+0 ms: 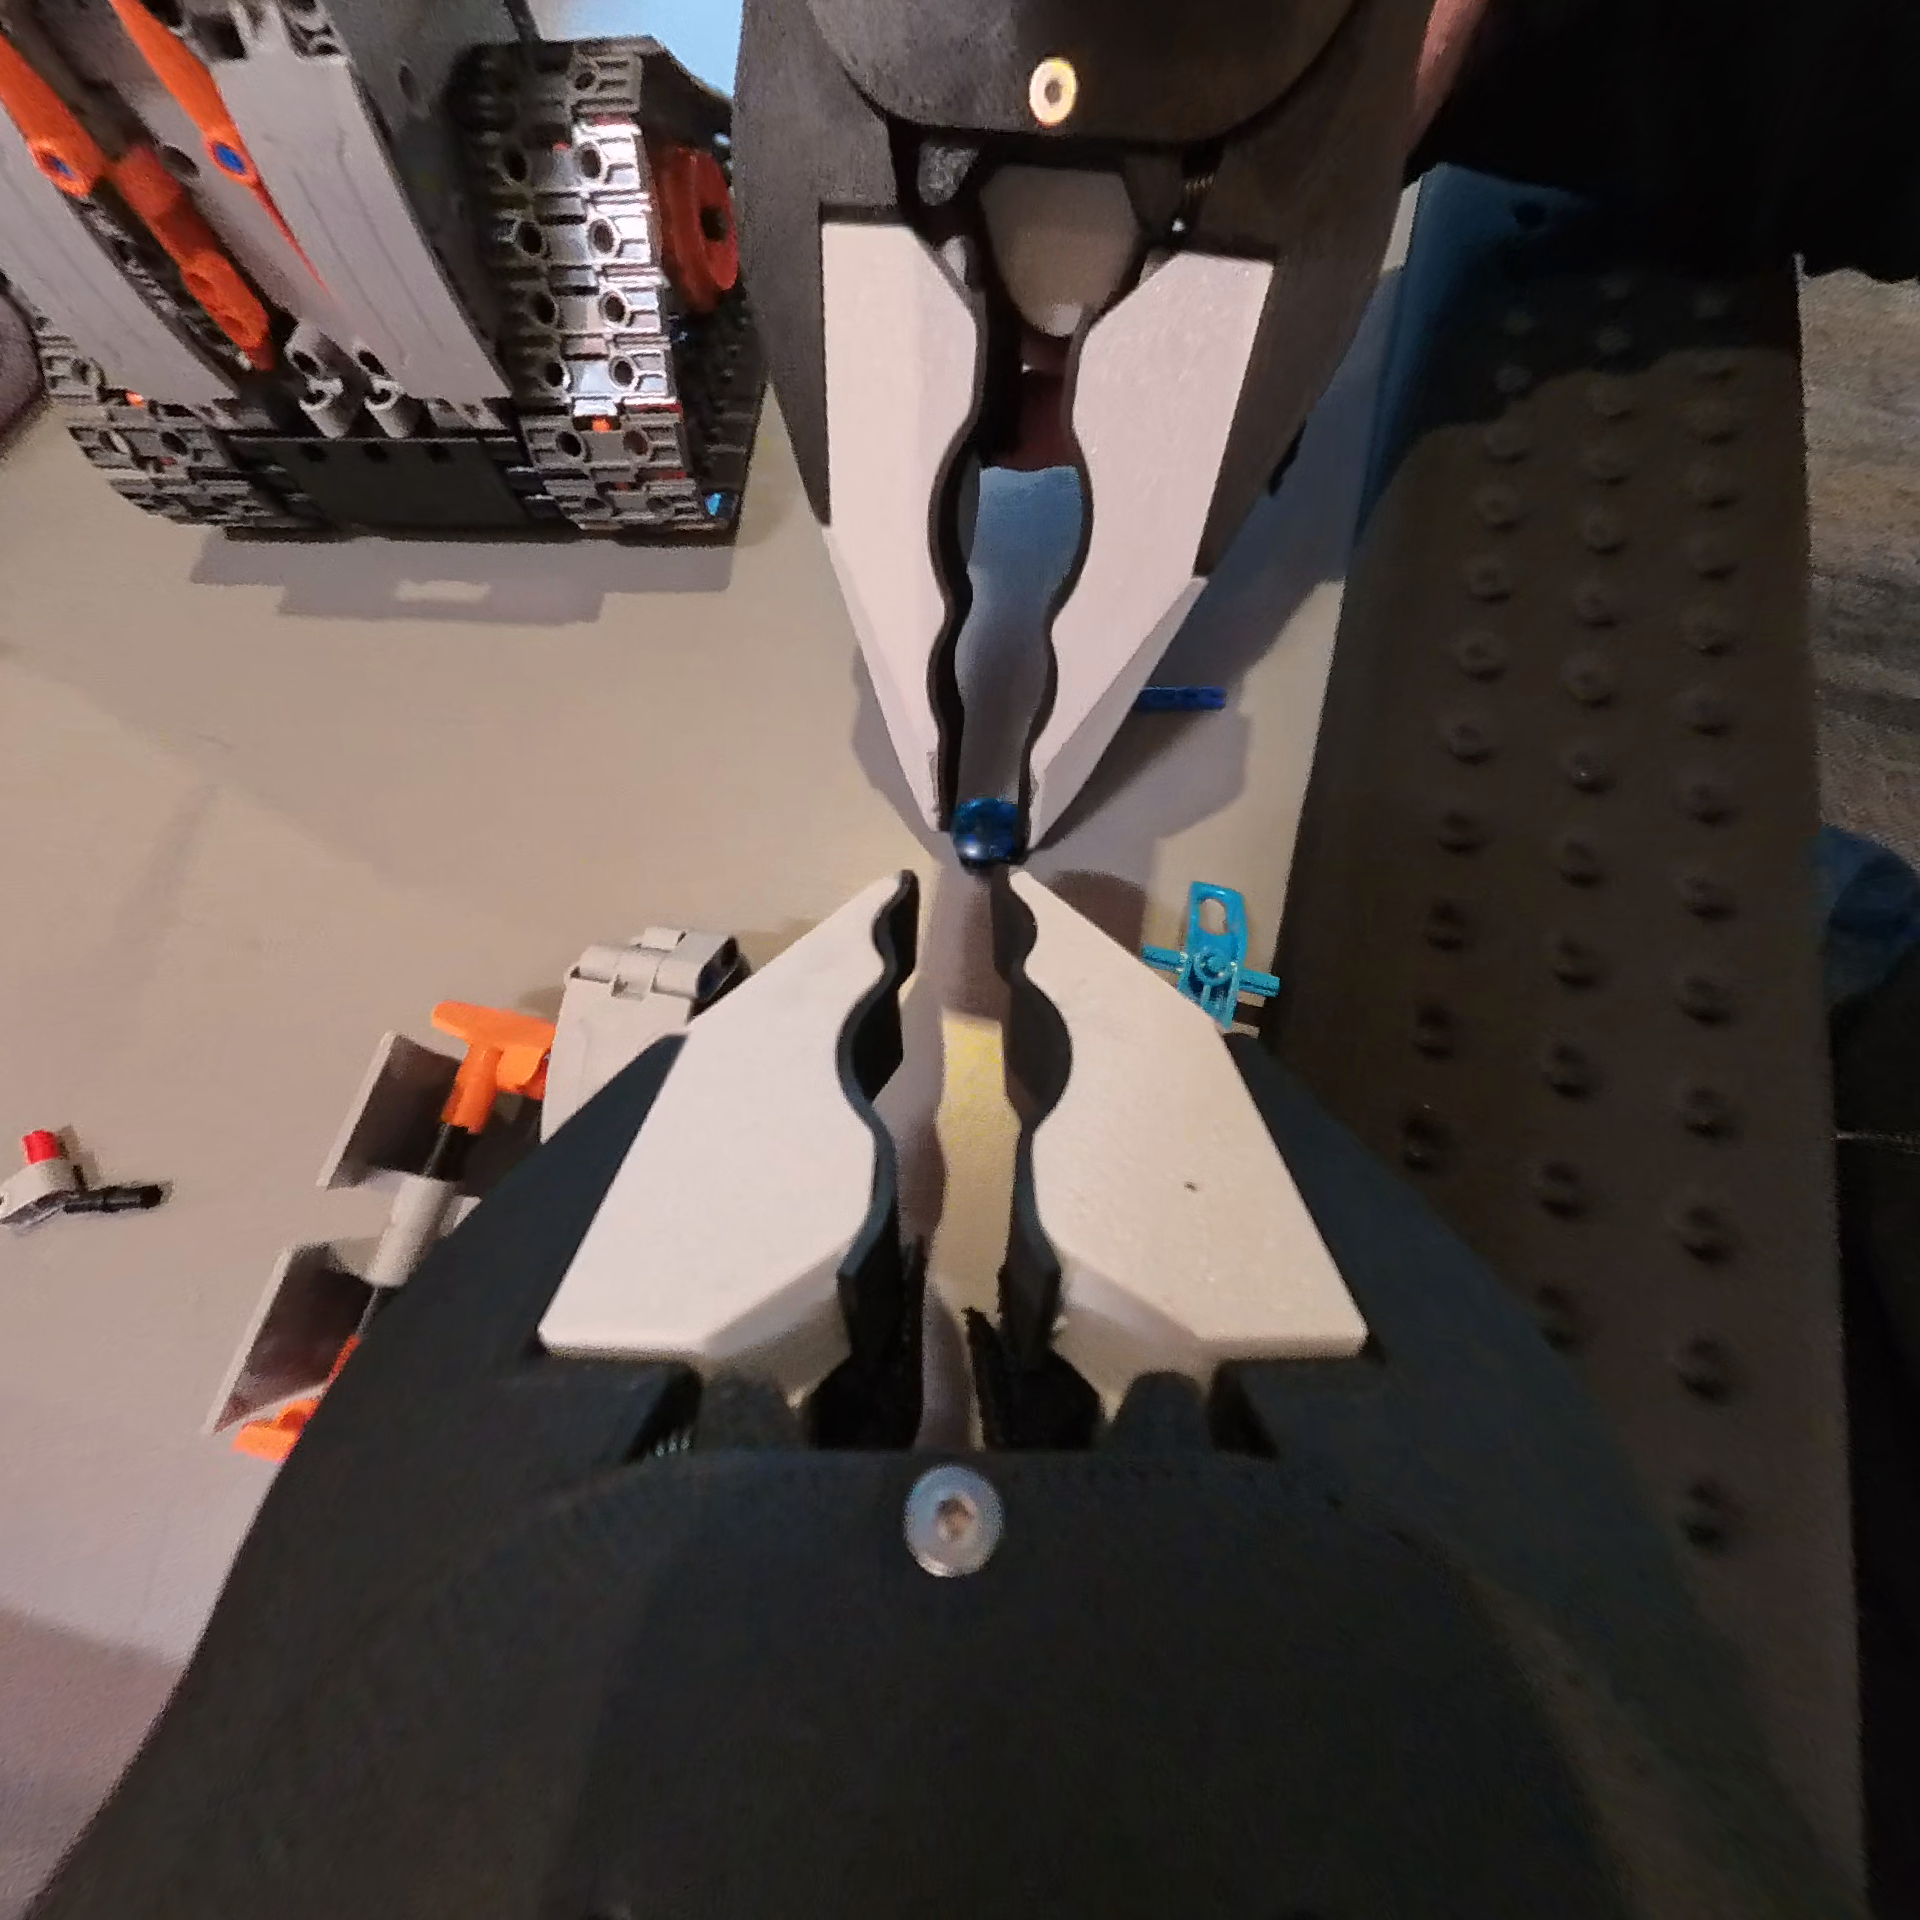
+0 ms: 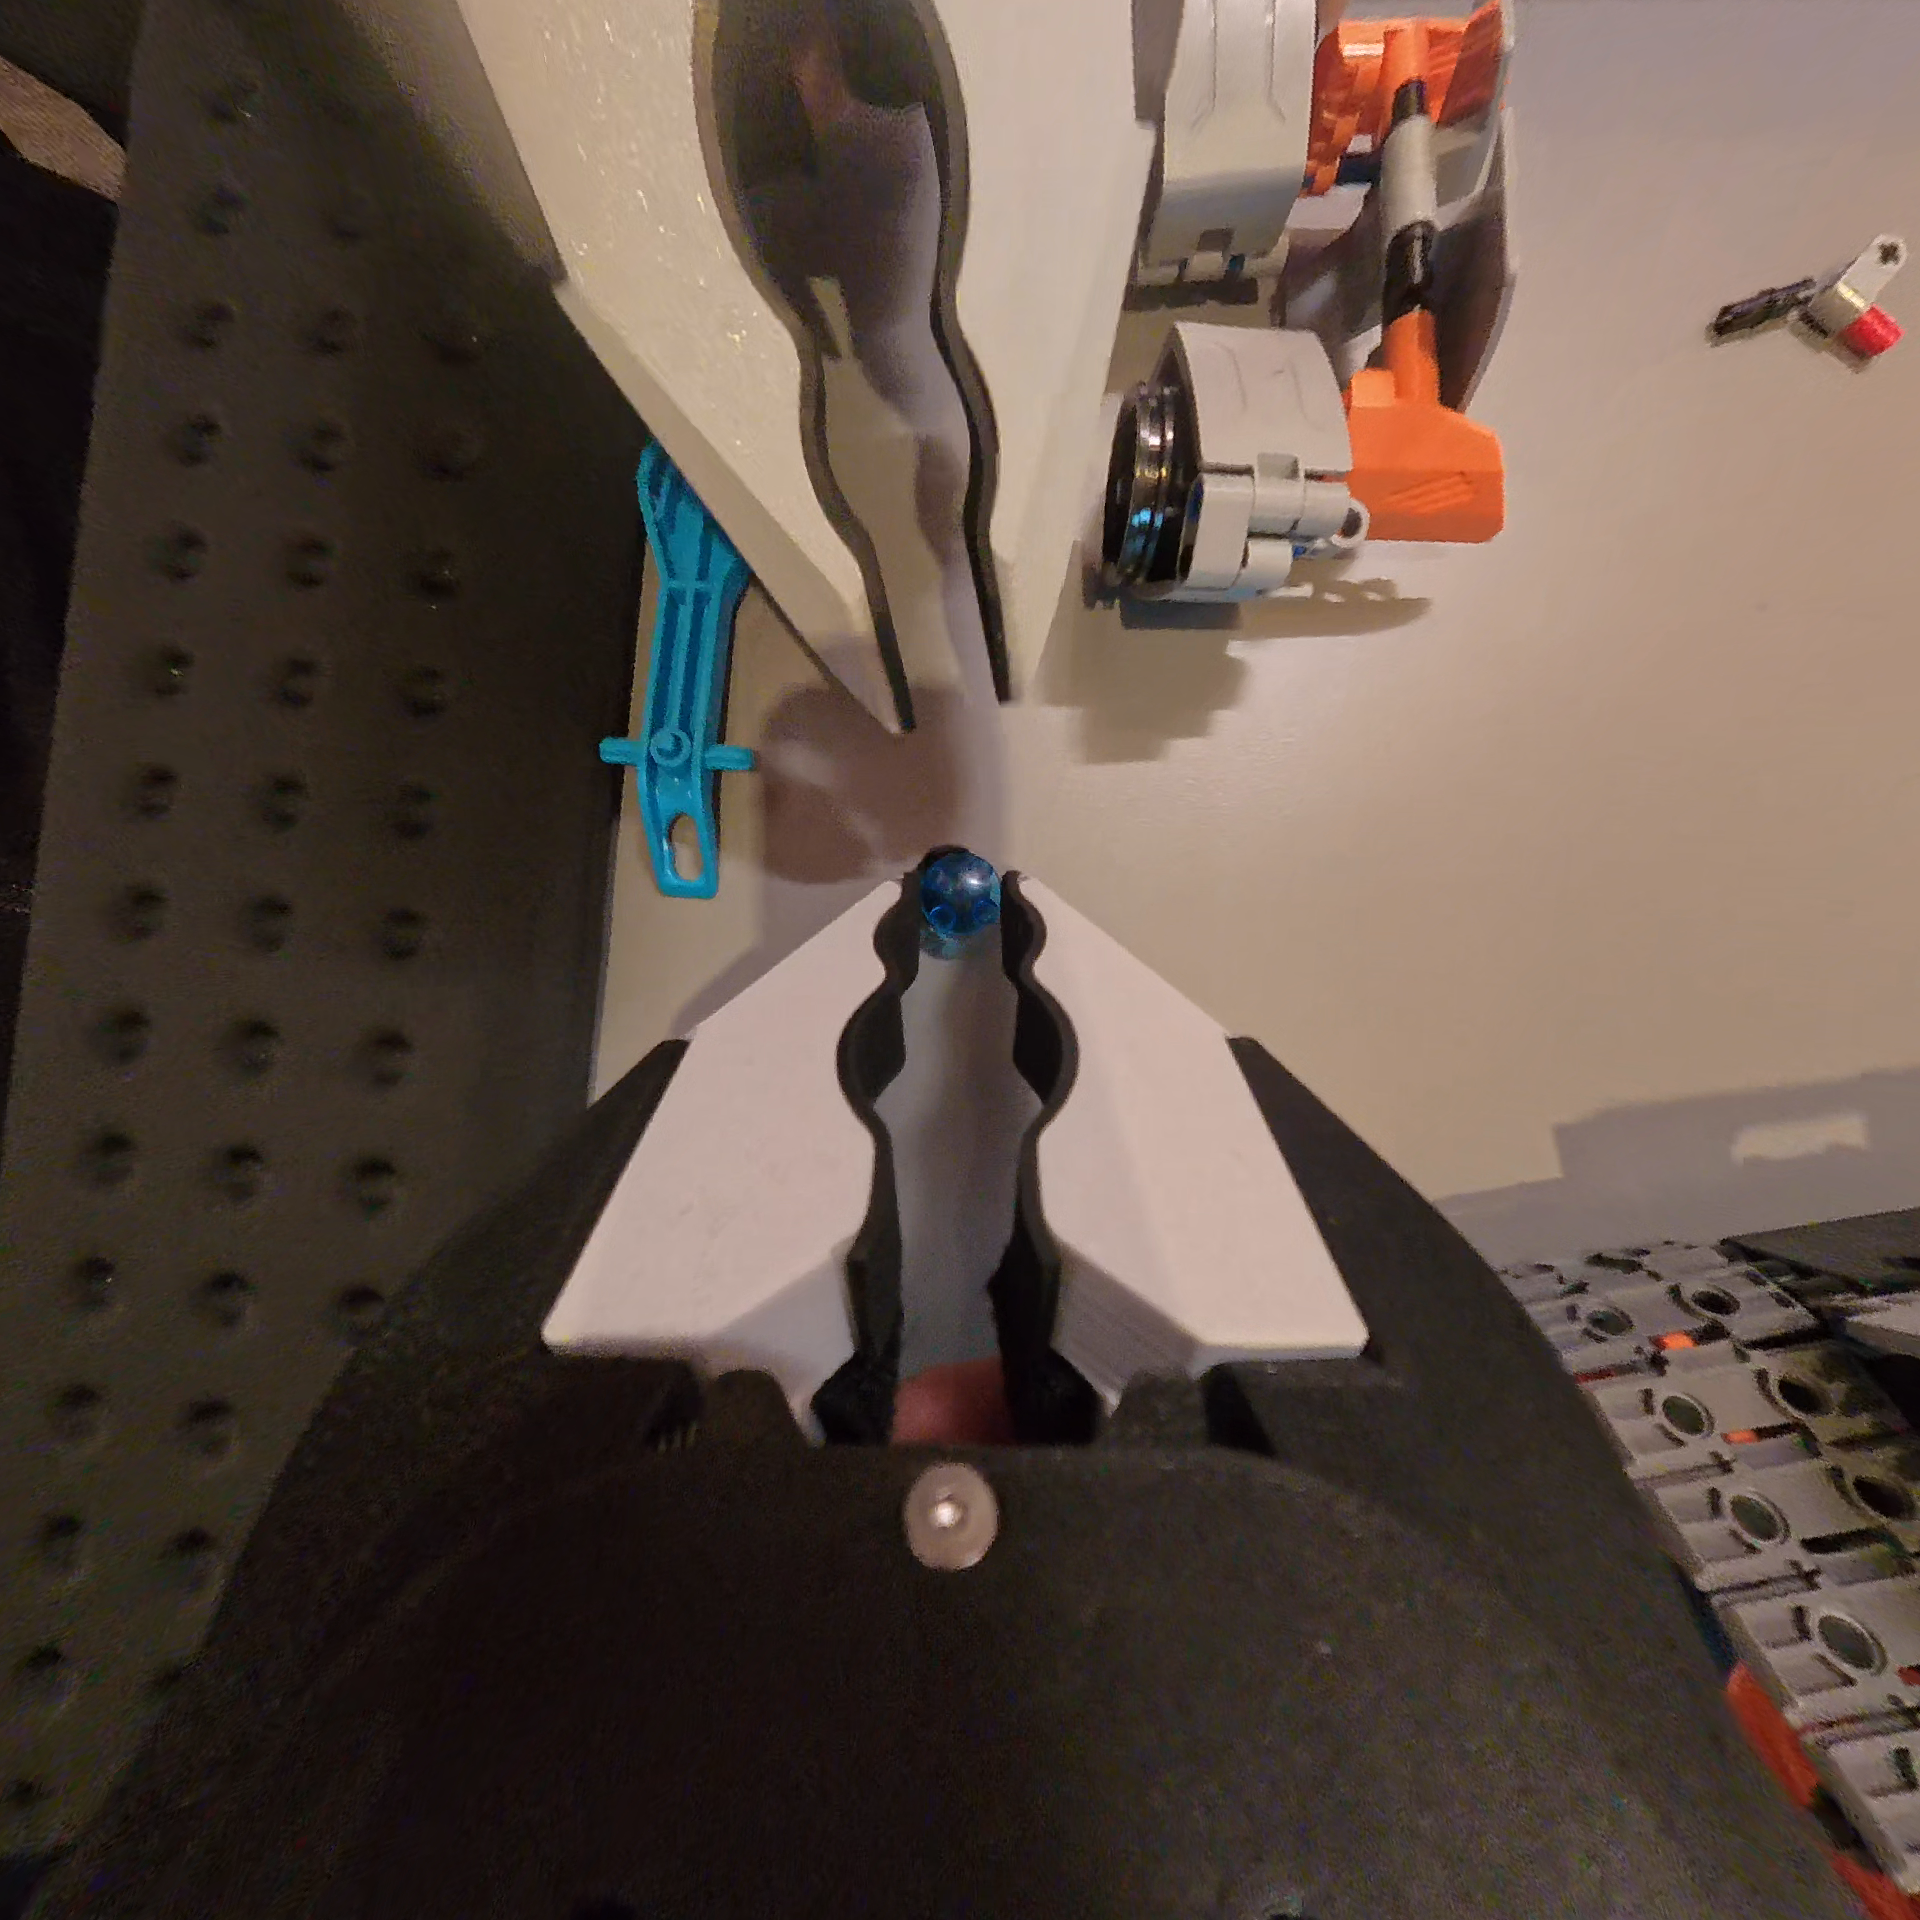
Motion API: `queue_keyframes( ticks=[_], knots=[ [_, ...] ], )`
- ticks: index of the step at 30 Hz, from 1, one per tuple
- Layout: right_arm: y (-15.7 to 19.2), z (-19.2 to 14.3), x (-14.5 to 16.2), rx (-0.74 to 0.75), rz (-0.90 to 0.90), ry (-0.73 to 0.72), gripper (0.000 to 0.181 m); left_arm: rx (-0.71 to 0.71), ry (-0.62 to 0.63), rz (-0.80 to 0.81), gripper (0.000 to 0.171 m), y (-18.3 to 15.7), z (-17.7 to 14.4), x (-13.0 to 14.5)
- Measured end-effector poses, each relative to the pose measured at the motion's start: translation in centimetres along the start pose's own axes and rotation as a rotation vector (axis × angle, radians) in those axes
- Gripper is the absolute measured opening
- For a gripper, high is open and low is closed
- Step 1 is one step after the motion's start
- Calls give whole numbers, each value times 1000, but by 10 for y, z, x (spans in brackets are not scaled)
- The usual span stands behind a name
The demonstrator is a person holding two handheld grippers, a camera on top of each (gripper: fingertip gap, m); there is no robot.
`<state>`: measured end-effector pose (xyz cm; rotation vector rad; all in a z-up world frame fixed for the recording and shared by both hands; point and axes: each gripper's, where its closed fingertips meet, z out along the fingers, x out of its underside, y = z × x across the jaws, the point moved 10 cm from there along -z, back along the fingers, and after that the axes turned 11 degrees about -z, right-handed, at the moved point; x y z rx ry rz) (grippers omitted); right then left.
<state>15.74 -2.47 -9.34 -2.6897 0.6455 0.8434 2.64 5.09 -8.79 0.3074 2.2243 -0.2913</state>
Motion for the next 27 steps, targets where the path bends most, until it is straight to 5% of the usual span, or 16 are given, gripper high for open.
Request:
queue_keyframes(
  ticks=[18, 27],
  knots=[
    [2, 3, 0, 7, -3, 0, 12, -40, 128, 143, 0, -10, 30, -7],
    [-1, 3, 5, -23, 48, -48, 13, -23, 113, 69, 0, -7, 33, -7]
  ],
)
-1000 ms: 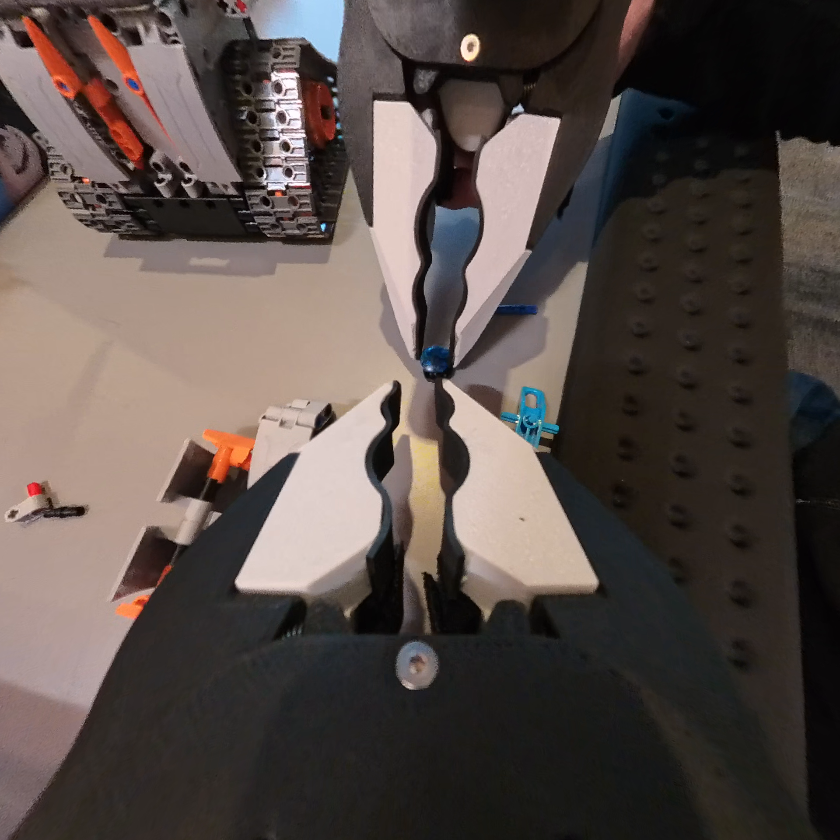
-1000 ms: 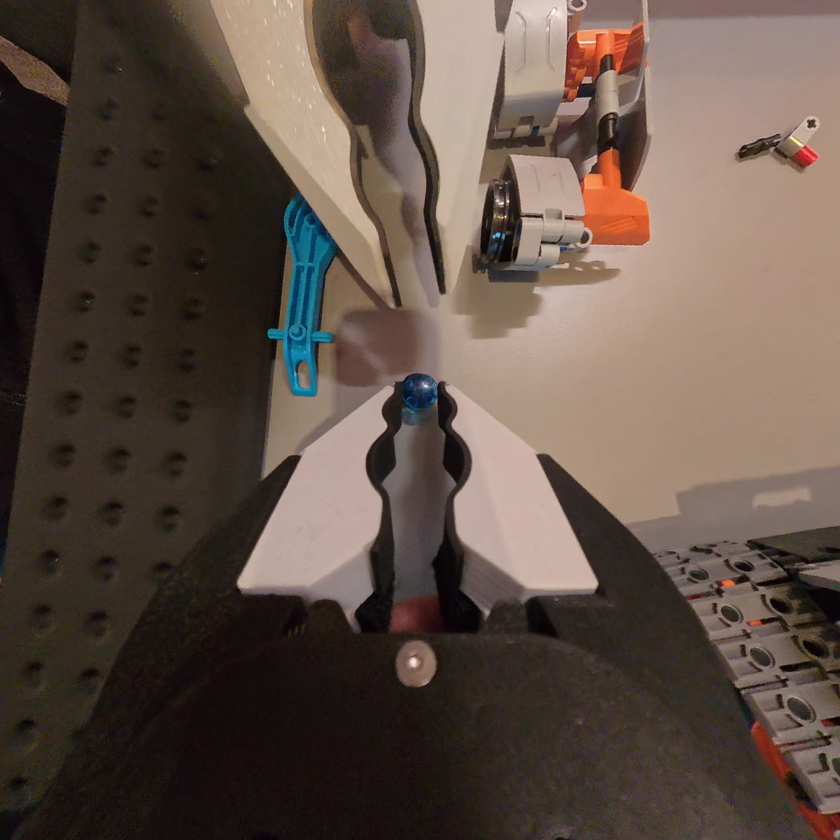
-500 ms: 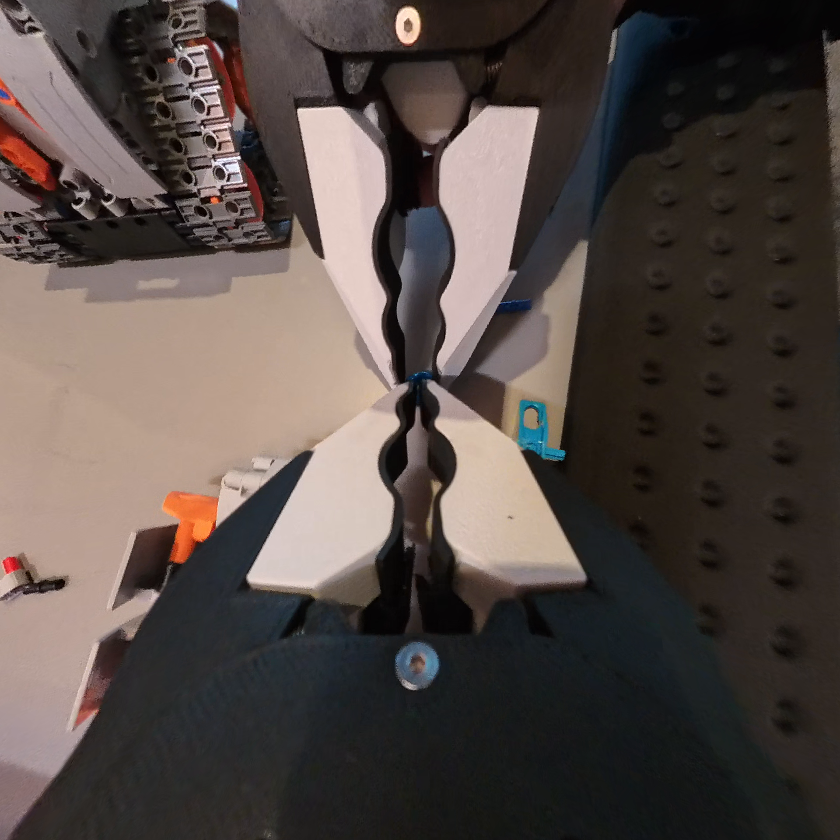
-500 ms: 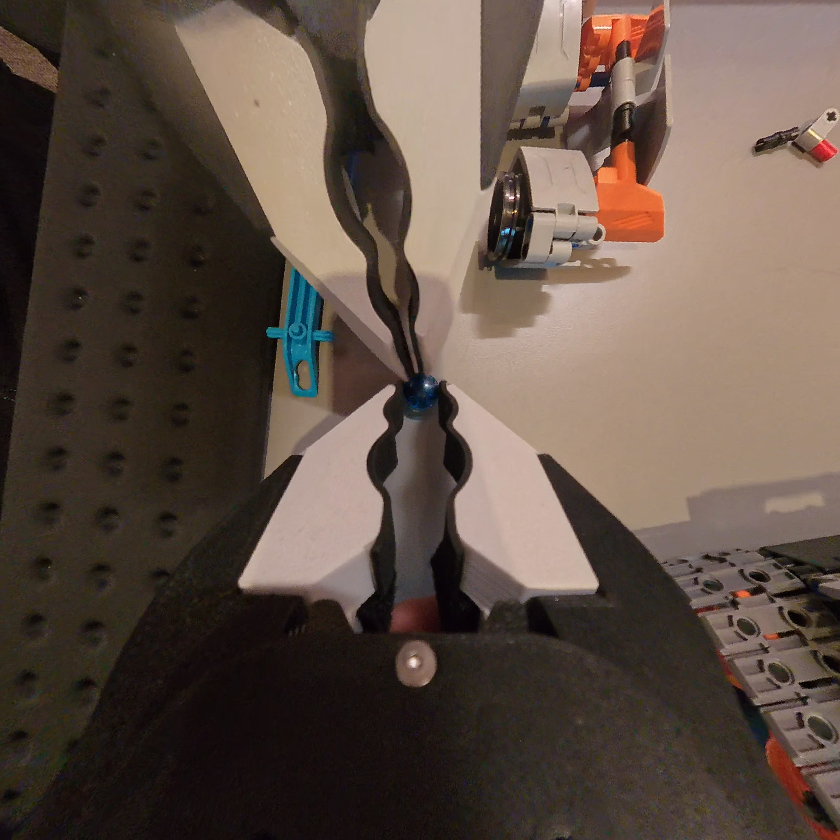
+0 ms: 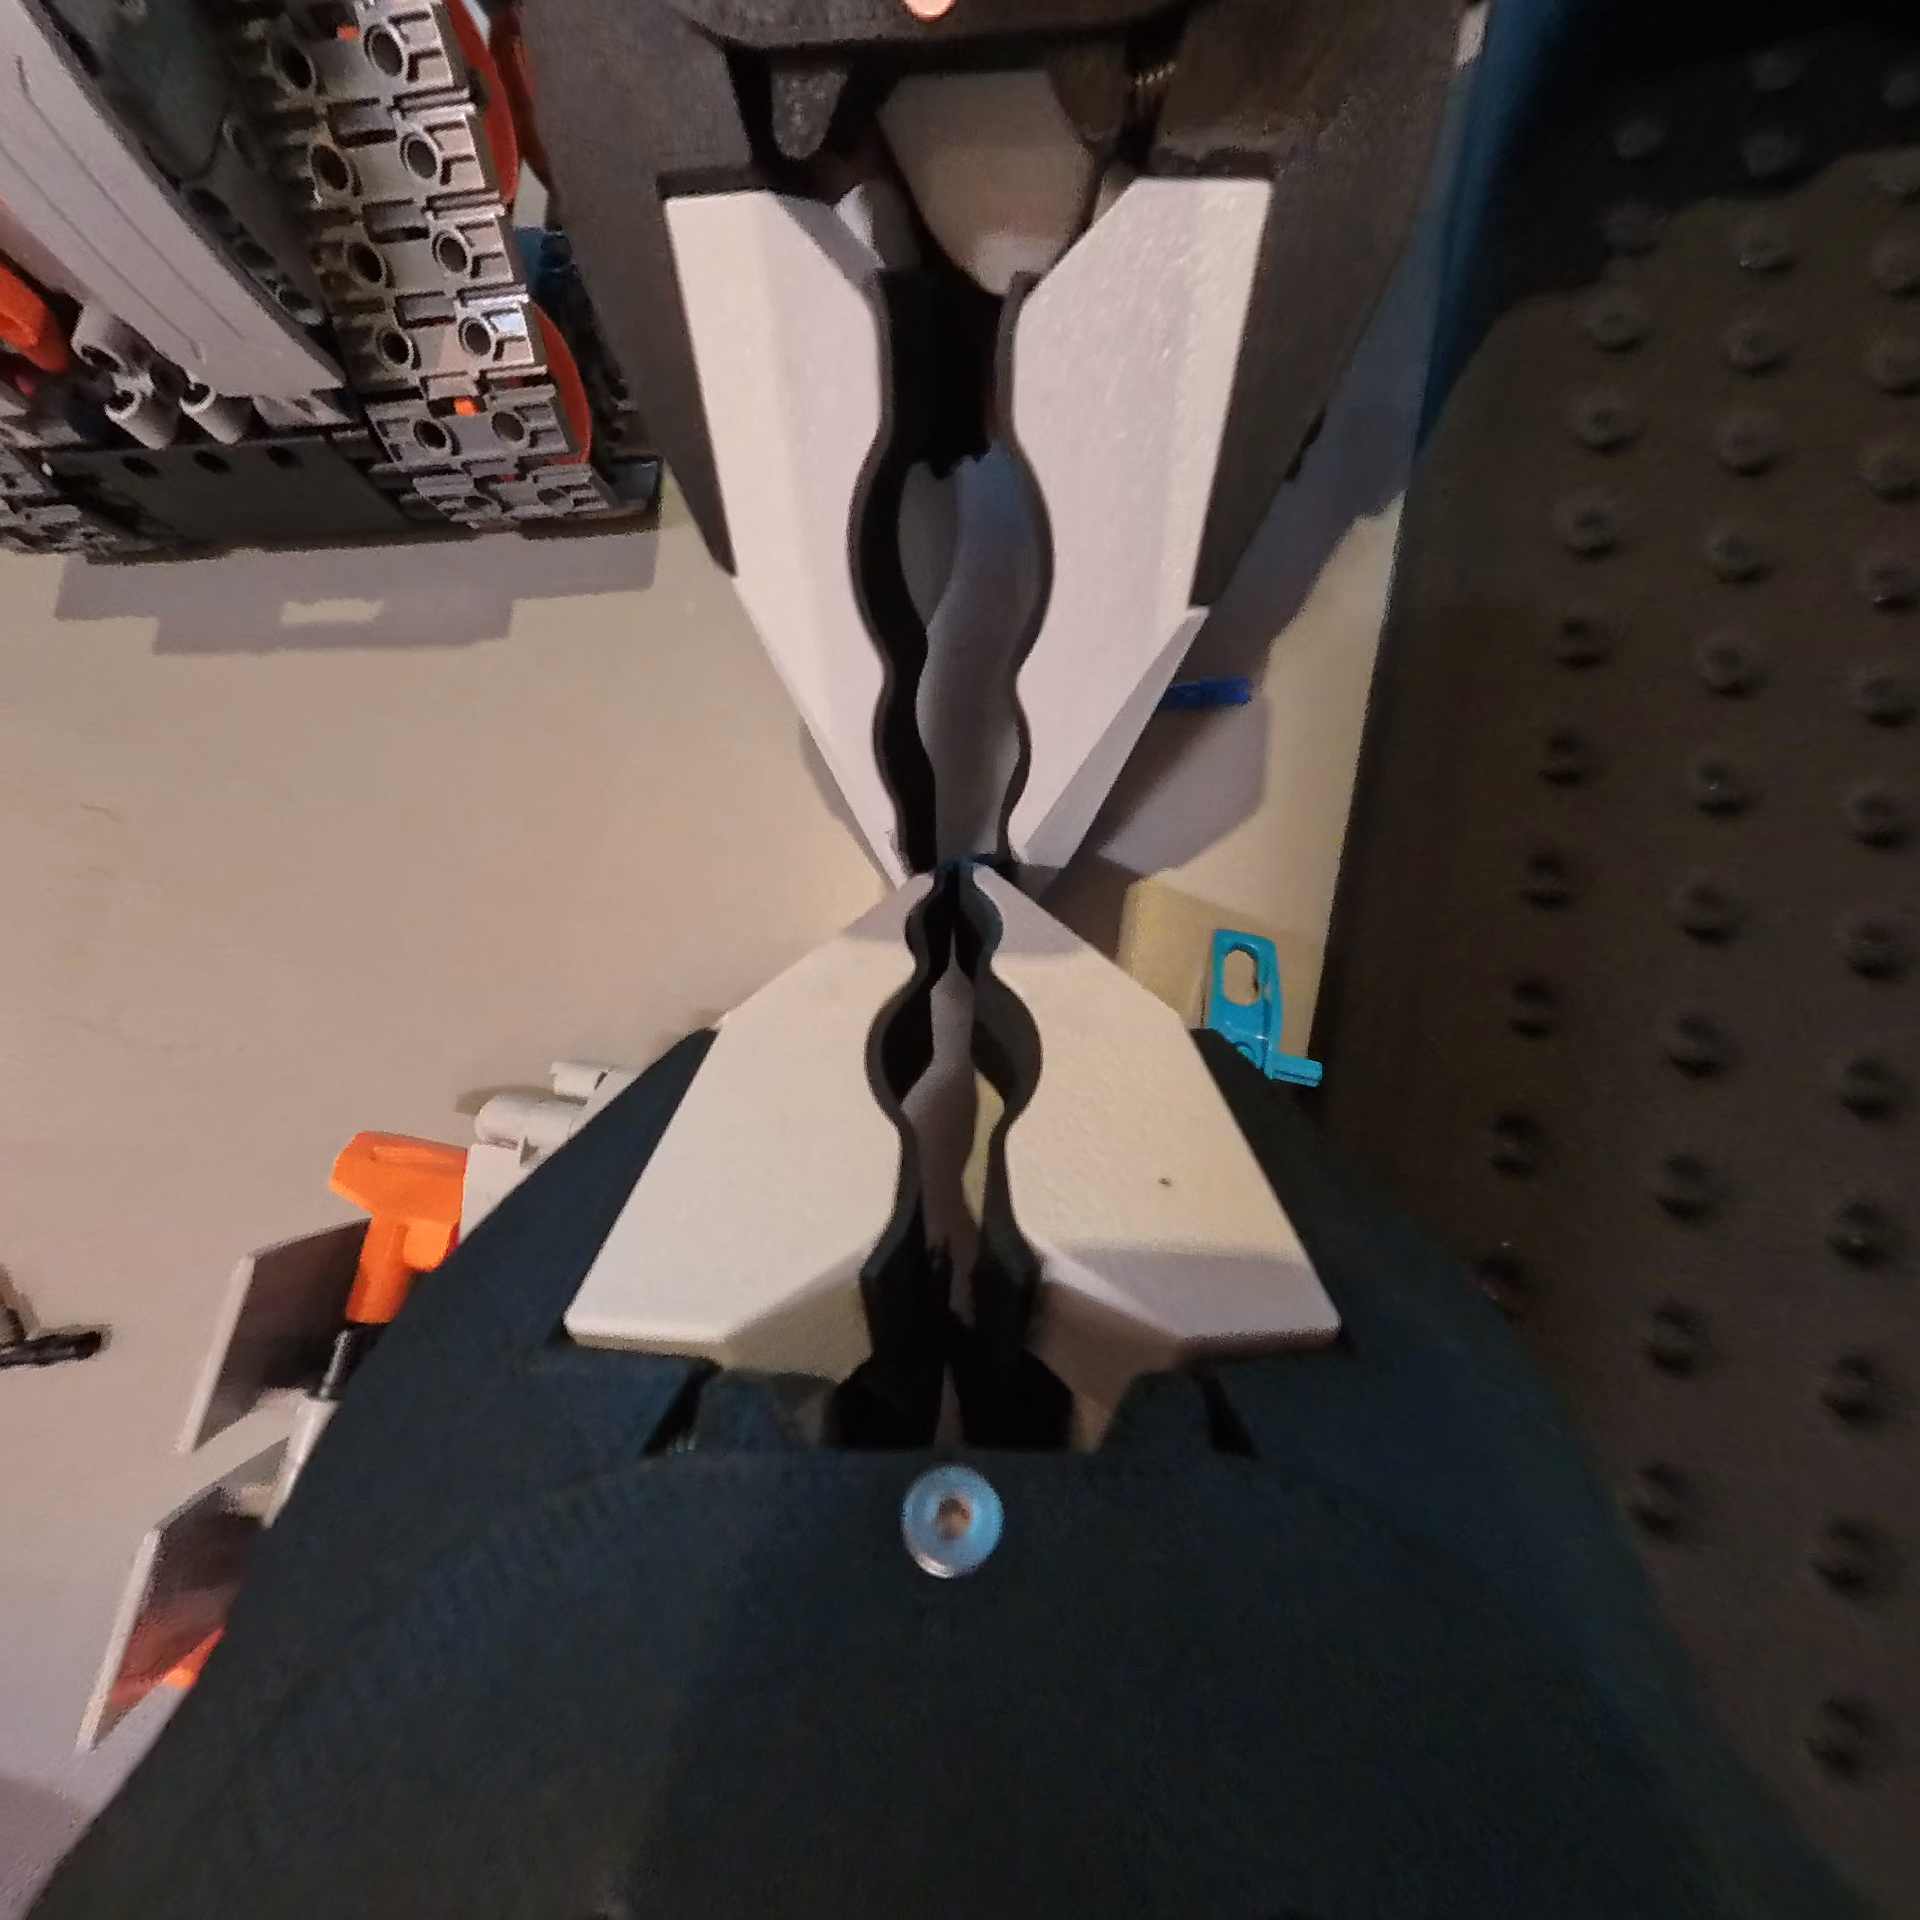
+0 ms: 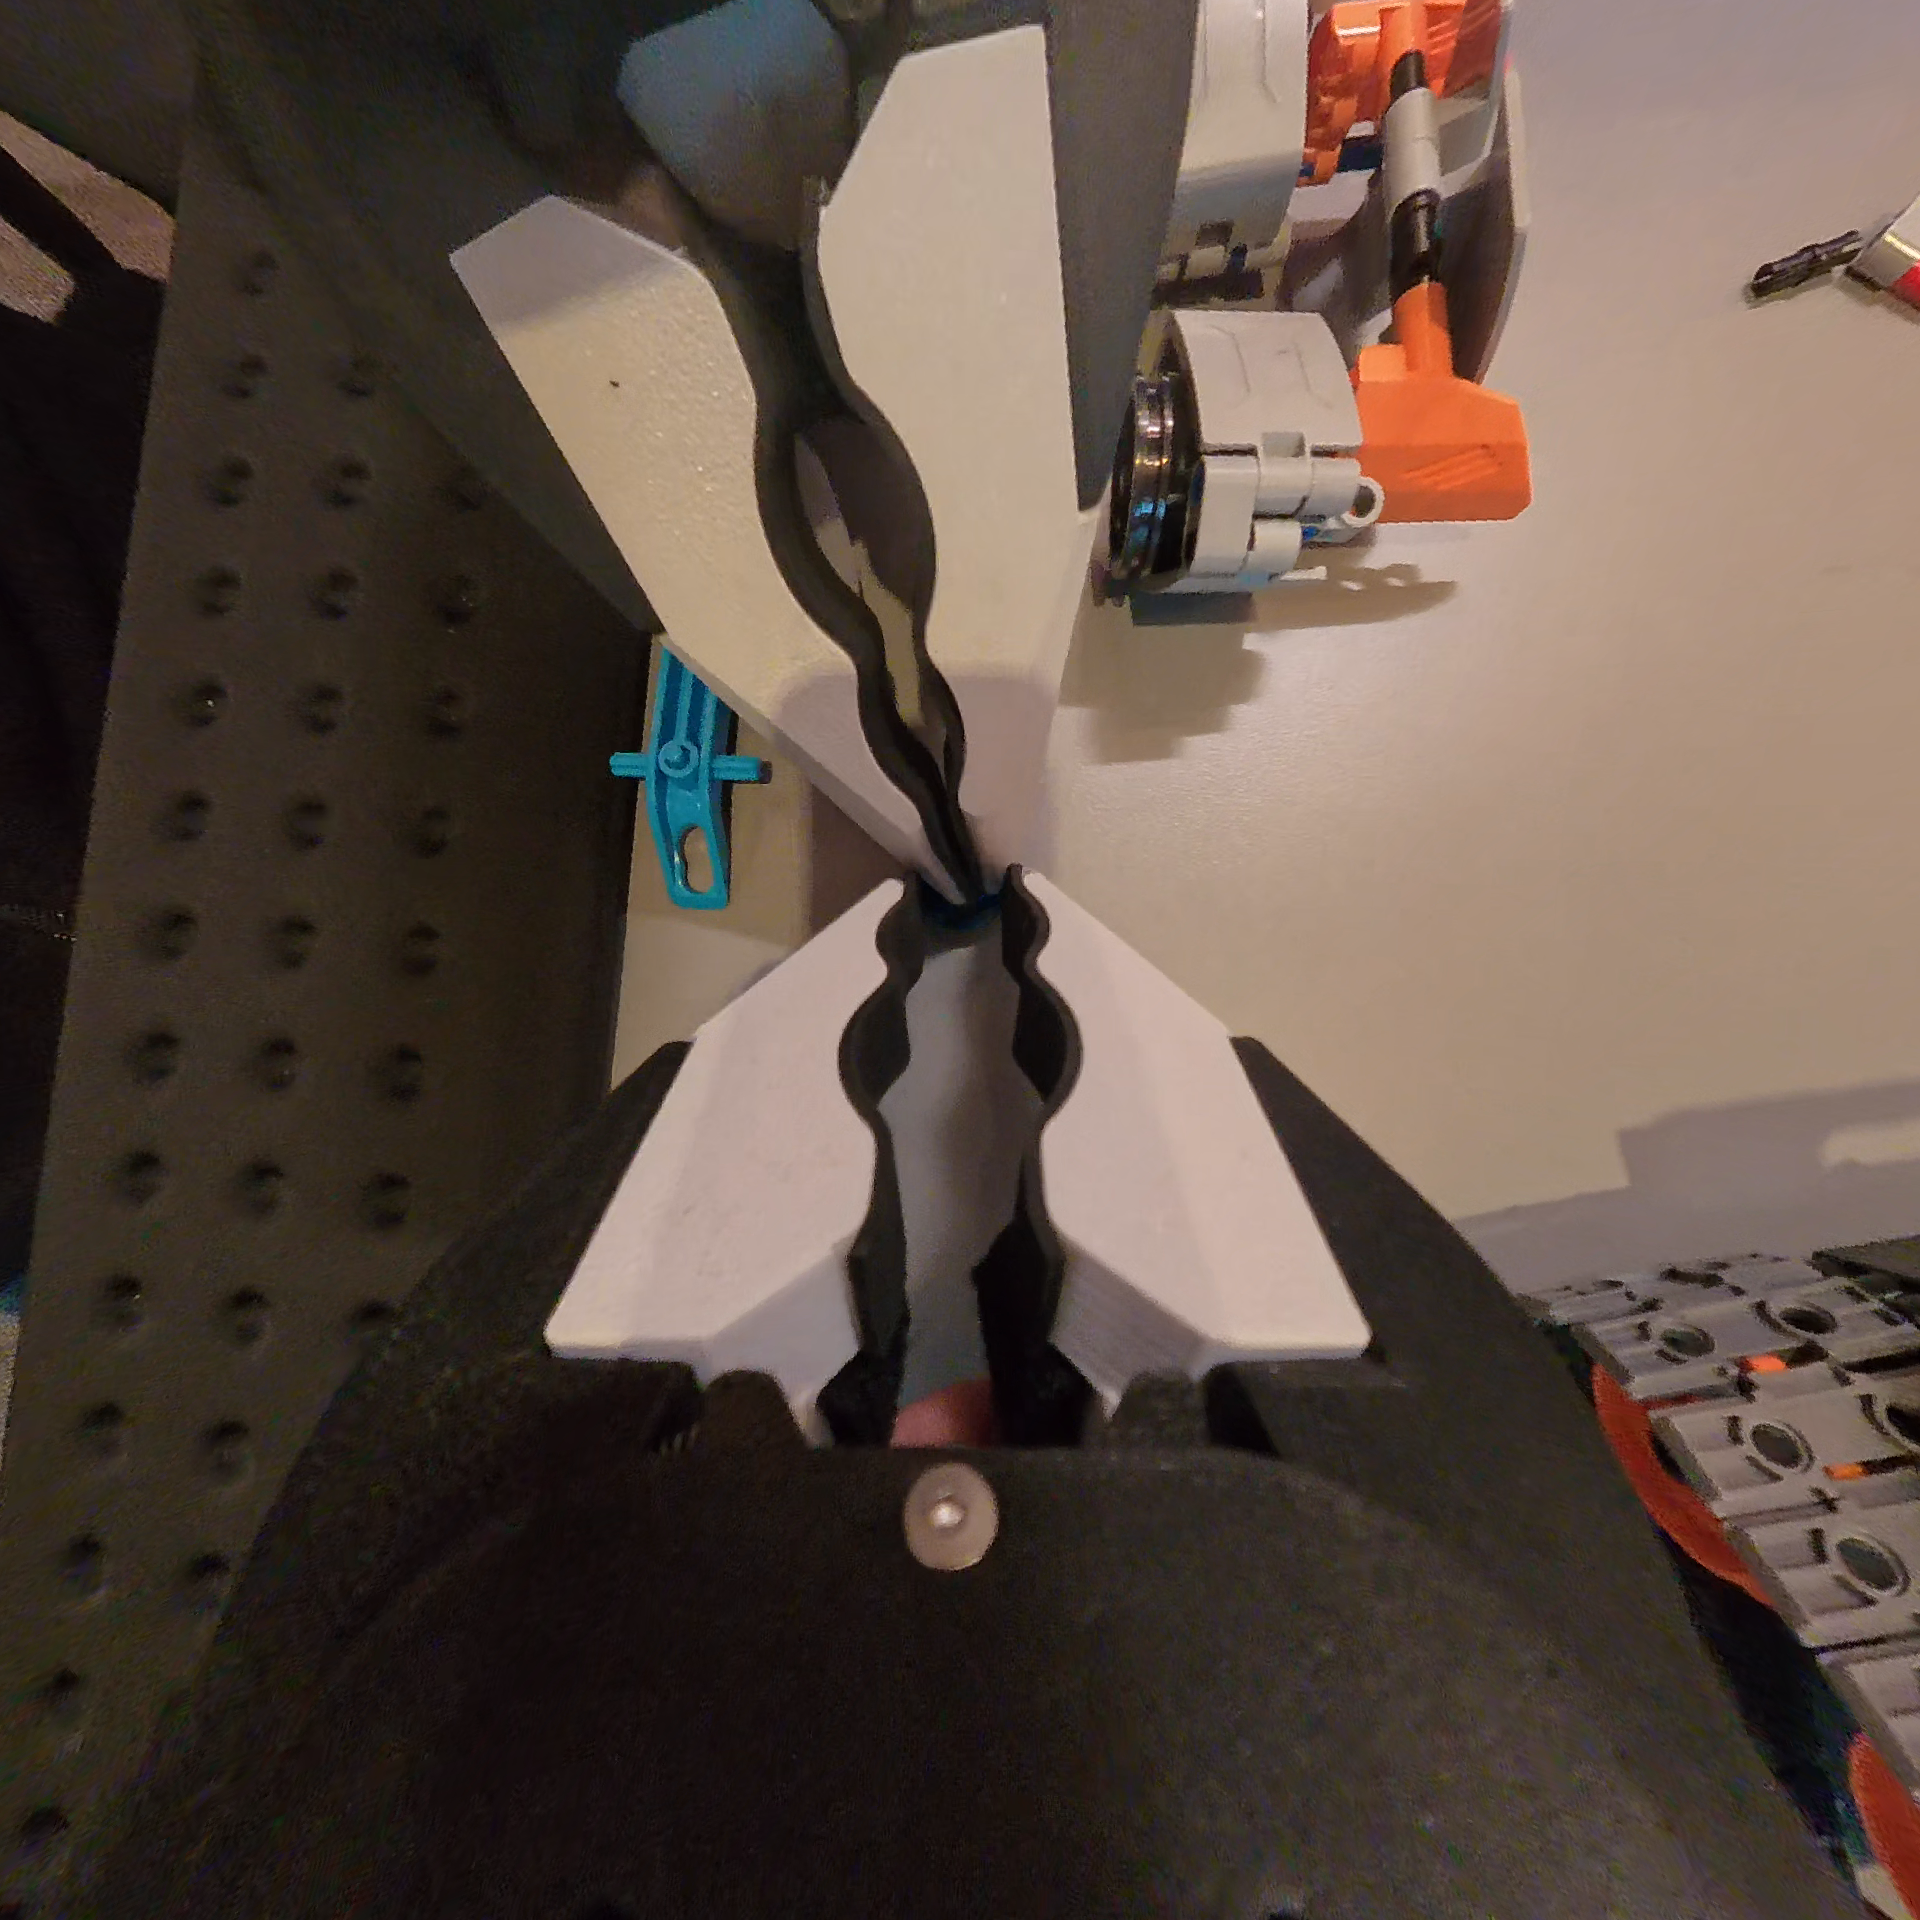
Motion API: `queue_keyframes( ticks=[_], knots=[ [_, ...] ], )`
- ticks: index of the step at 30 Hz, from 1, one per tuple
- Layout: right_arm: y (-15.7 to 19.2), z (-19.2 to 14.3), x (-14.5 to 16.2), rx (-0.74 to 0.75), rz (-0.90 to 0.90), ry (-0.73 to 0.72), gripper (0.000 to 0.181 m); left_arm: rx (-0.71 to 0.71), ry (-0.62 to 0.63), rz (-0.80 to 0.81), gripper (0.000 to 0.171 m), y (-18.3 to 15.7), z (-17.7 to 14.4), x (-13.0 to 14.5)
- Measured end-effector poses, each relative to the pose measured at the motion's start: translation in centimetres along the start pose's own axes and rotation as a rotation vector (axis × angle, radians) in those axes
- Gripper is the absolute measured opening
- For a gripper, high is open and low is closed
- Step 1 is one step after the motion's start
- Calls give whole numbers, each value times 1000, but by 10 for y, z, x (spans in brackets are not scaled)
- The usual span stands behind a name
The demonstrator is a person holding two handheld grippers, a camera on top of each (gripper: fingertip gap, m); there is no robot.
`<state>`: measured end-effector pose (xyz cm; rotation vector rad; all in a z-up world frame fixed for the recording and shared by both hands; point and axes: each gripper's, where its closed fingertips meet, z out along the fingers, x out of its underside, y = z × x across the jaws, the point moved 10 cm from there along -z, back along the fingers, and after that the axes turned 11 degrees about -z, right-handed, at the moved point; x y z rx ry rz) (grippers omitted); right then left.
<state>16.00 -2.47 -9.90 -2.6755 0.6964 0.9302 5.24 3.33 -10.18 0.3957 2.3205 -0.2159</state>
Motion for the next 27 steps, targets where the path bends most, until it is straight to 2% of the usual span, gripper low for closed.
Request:
queue_keyframes(
  ticks=[2, 4, 7, 9, 11, 13, 20, 24, 27],
  knots=[
    [1, -1, 3, 1, 4, -34, 12, 29, 0, -20, 0, 2, -3, -1],
    [4, -5, 4, 16, -13, -46, 12, 10, -80, -30, 1, 6, -24, -7],
    [2, -11, 5, 45, -27, -79, 12, -65, -180, -24, 18, 20, -60, -10],
    [0, -11, 9, 62, -46, -73, 12, -107, -191, -12, 28, 23, -79, -12],
    [2, -9, 10, 63, -75, -74, 12, -178, -116, 20, 42, 28, -89, -11],
    [5, -8, 7, 75, -116, -80, 12, -216, 25, 57, 54, 33, -89, -8],
    [8, -9, 4, 108, -171, -105, 12, -225, 360, 209, 58, 40, -69, -14],
    [8, -9, 5, 111, -187, -94, 12, -225, 469, 429, 57, 38, -65, -25],
    [8, -12, 6, 117, -193, -102, 12, -184, 550, 557, 65, 46, -61, -30]
  ],
)
